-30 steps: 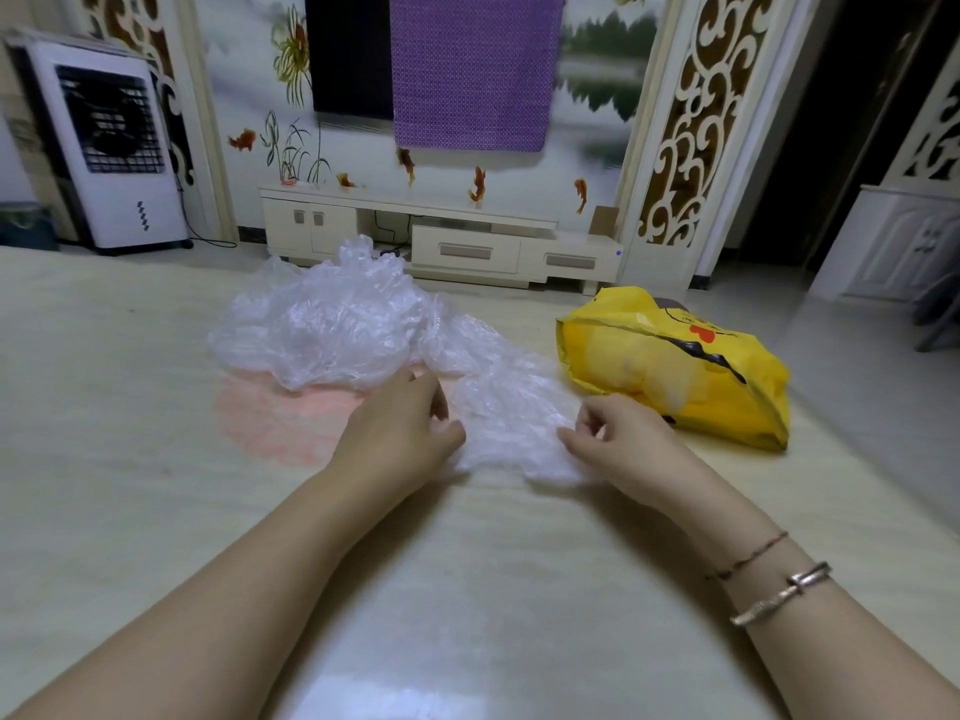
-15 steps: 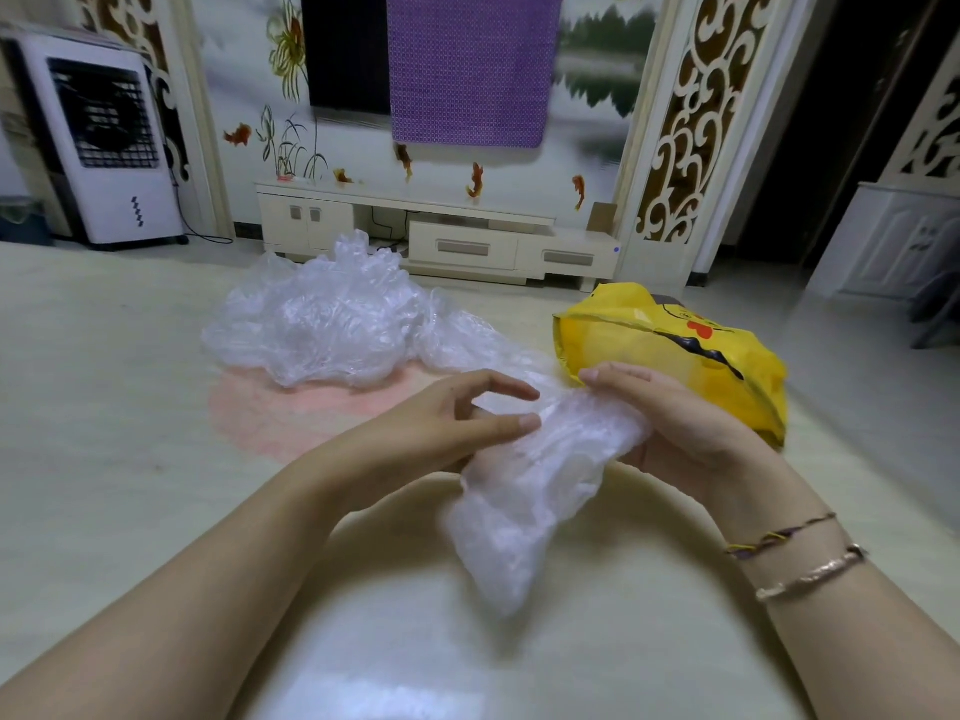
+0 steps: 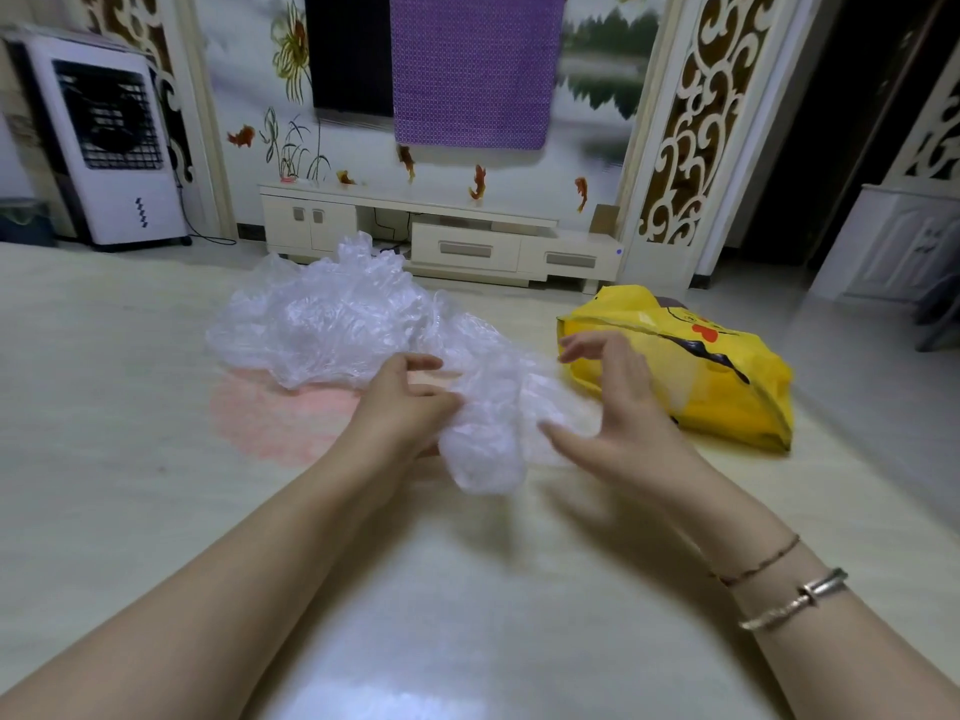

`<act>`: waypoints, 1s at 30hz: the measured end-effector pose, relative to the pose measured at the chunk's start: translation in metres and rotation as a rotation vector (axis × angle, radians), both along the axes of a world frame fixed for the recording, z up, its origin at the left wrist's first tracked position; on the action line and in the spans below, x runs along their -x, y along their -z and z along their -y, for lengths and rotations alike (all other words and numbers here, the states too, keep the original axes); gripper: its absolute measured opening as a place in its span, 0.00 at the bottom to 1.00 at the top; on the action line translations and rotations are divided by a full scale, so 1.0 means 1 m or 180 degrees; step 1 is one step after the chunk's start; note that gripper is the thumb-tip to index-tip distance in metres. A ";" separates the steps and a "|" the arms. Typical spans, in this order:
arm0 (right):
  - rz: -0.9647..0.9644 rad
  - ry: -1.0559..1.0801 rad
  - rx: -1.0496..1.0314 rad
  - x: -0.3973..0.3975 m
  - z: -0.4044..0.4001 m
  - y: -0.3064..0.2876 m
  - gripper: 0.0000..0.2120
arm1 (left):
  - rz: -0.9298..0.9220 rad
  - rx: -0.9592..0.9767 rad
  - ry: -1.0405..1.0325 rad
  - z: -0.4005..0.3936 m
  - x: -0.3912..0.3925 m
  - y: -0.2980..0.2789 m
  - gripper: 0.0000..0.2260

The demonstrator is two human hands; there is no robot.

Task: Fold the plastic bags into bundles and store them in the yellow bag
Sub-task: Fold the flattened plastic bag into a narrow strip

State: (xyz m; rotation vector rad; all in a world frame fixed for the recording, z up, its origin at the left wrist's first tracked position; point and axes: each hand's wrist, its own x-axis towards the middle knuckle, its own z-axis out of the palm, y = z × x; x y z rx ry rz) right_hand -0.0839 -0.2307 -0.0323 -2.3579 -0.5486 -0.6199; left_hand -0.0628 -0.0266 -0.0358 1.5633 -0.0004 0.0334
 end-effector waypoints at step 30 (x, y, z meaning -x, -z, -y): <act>-0.1238 0.0024 -0.1149 -0.012 -0.019 0.012 0.09 | -0.0121 -0.1594 0.0526 0.006 0.004 -0.002 0.22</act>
